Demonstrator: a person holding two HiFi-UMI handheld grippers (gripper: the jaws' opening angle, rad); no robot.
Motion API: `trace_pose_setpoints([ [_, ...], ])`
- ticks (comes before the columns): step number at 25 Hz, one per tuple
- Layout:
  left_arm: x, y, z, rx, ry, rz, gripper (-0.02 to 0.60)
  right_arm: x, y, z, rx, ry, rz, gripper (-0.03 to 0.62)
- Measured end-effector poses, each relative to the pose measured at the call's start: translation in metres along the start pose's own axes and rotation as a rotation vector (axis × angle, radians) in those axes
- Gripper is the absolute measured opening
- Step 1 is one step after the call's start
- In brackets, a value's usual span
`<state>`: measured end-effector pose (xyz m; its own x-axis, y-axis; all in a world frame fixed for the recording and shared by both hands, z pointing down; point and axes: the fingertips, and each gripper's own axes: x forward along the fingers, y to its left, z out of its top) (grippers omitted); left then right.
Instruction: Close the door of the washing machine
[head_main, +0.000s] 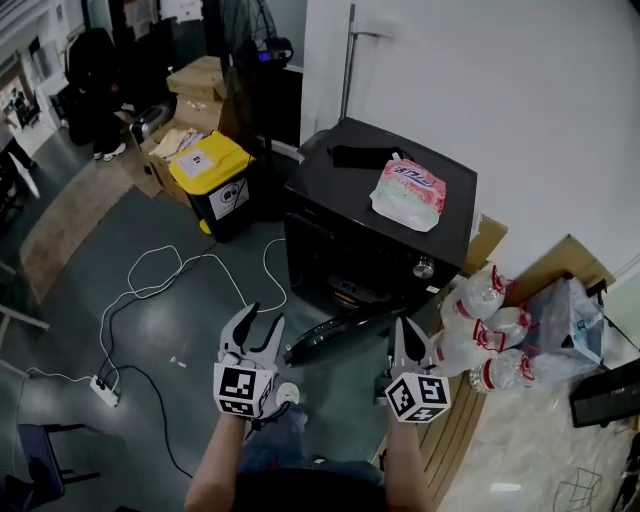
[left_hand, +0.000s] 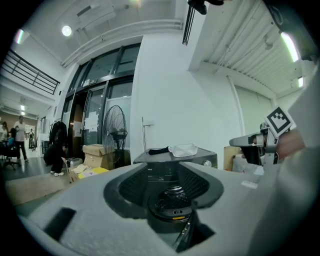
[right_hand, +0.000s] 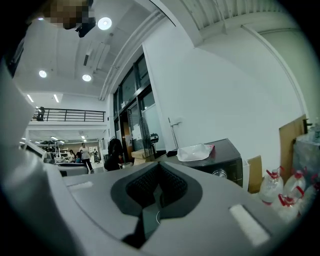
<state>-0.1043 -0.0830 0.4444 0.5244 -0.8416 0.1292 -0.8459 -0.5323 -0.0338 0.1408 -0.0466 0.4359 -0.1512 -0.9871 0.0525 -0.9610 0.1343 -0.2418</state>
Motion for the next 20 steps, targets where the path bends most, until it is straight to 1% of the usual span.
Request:
trace_pose_setpoints([
  [5,0.045,0.029,0.001,0.011,0.024,-0.05,0.179,0.043,-0.007,0.0,0.011,0.007,-0.055,0.014],
  [9,0.072,0.042,-0.003,0.017,0.044,-0.098,0.179,0.063,-0.012,-0.001,0.021,-0.002,-0.104,0.014],
  [12,0.09,0.044,-0.006,0.007,0.052,-0.12,0.179,0.071,-0.017,-0.003,0.02,0.01,-0.124,0.014],
  [15,0.105,0.041,-0.014,-0.006,0.077,-0.134,0.179,0.078,-0.026,-0.009,0.025,0.041,-0.138,0.014],
  [20,0.119,0.034,-0.024,-0.008,0.111,-0.152,0.179,0.093,-0.035,-0.022,0.029,0.093,-0.132,0.014],
])
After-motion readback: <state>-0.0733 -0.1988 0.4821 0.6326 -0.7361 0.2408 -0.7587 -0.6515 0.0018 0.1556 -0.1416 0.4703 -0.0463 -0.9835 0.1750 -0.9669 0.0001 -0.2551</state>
